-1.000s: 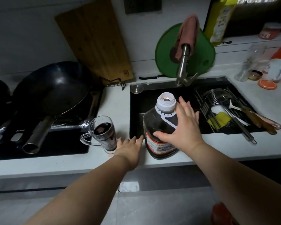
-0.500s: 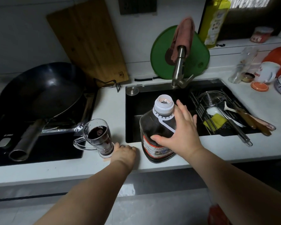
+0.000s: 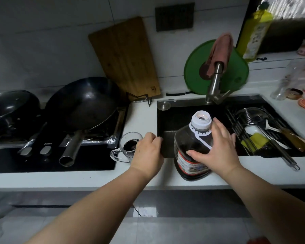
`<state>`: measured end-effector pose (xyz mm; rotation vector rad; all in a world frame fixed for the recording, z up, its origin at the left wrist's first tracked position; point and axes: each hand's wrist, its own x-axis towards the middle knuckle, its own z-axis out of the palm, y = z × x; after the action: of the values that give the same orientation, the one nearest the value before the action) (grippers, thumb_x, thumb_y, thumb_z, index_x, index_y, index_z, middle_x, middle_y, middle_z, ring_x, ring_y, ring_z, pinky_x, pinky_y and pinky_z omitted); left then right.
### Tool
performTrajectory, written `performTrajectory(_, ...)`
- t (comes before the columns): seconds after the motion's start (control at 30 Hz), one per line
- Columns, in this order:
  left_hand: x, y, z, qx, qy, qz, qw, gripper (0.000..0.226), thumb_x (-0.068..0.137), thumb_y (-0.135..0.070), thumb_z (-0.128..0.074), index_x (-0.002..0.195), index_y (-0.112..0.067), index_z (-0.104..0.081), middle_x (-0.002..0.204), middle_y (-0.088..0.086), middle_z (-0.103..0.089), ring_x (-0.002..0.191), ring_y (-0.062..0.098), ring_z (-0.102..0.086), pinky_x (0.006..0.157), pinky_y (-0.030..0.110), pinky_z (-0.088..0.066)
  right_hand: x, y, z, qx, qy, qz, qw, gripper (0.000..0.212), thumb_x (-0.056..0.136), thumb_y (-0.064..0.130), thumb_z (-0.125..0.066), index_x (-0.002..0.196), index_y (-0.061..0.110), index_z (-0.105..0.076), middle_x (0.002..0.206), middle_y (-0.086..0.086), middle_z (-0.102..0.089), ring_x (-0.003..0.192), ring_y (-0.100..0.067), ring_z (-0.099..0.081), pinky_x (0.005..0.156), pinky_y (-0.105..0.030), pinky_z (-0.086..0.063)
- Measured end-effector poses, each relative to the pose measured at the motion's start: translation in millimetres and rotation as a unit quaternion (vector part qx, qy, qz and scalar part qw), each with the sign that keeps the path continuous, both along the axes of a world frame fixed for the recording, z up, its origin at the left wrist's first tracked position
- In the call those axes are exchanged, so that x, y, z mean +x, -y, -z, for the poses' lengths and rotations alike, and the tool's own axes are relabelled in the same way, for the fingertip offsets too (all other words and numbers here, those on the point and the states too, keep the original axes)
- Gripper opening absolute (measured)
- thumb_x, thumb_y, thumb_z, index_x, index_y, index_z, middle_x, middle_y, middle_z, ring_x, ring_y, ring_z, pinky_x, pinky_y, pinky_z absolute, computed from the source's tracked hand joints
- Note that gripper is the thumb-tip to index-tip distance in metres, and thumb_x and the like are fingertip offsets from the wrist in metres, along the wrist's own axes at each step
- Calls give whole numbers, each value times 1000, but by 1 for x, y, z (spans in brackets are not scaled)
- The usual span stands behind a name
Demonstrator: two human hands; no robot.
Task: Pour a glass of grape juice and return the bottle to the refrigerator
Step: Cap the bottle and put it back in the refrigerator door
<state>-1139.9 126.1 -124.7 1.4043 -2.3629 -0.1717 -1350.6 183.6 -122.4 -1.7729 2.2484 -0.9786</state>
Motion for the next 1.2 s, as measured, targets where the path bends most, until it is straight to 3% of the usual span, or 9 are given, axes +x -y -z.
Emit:
performTrajectory(0.17,39,3,-33,-25,-67,-69,995,43,76,-4,-70,118,2,-62,107,19,-51,90,41,-57,86,38,-49,3,-3,-7,24,-22,10,999,114,57,59,-83,149,19,-30,159,-3,-23,147,-28,-19,119,-57,-4)
performTrajectory(0.27,63,6,-44,19,-113,-116,987,48,87,-12,-65,132,0,-53,115,8,-39,108,26,-48,97,14,-28,4,-5,-9,33,-28,18,999,114,58,60,-81,150,20,-27,159,-3,-23,147,-28,-17,118,-57,-5)
performTrajectory(0.33,72,6,-48,31,-148,-132,980,48,90,-13,-63,134,0,-51,115,3,-34,108,16,-42,96,9,-22,5,-6,-10,39,-32,21,998,114,60,61,-81,151,20,-25,159,-3,-22,147,-27,-16,118,-57,-5)
performTrajectory(0.47,68,2,-59,41,-181,-117,976,48,93,-16,-60,139,-4,-48,134,10,-42,125,21,-43,99,10,-23,8,-7,-13,52,-37,25,998,114,61,64,-78,151,21,-23,160,-3,-21,148,-26,-12,119,-56,-3)
performTrajectory(0.67,-9,-8,-114,75,-257,13,963,51,94,-20,-61,142,-17,-45,131,2,-48,116,10,-44,104,22,-32,8,-7,-16,72,-43,31,996,115,61,69,-74,152,23,-20,162,0,-17,149,-25,-6,119,-55,-1)
performTrajectory(0.8,-66,-13,-137,85,-171,109,976,49,92,-16,-60,139,-14,-48,133,8,-46,122,20,-44,98,16,-25,9,-9,-18,81,-38,27,996,115,63,70,-72,153,24,-17,162,1,-13,150,-23,-2,120,-53,2)
performTrajectory(0.9,-90,-9,-133,95,-52,102,989,40,91,-23,-62,128,-11,-55,125,10,-47,111,26,-52,91,25,-37,9,-10,-22,87,-27,20,996,111,65,69,-71,152,27,-17,163,2,-12,150,-22,1,119,-52,5)
performTrajectory(1.07,-102,1,-135,81,44,53,994,44,79,-47,-71,108,-15,-65,104,5,-63,94,25,-61,86,38,-54,8,-9,-21,91,-19,23,995,105,64,68,-73,148,28,-25,162,5,-12,150,-21,3,119,-54,4)
performTrajectory(1.2,-100,7,-150,87,103,121,983,32,82,-32,-68,109,-15,-70,103,6,-68,97,25,-63,85,34,-54,9,-10,-20,90,-12,20,996,112,64,68,-73,152,31,-14,162,5,-11,150,-21,4,119,-54,5)
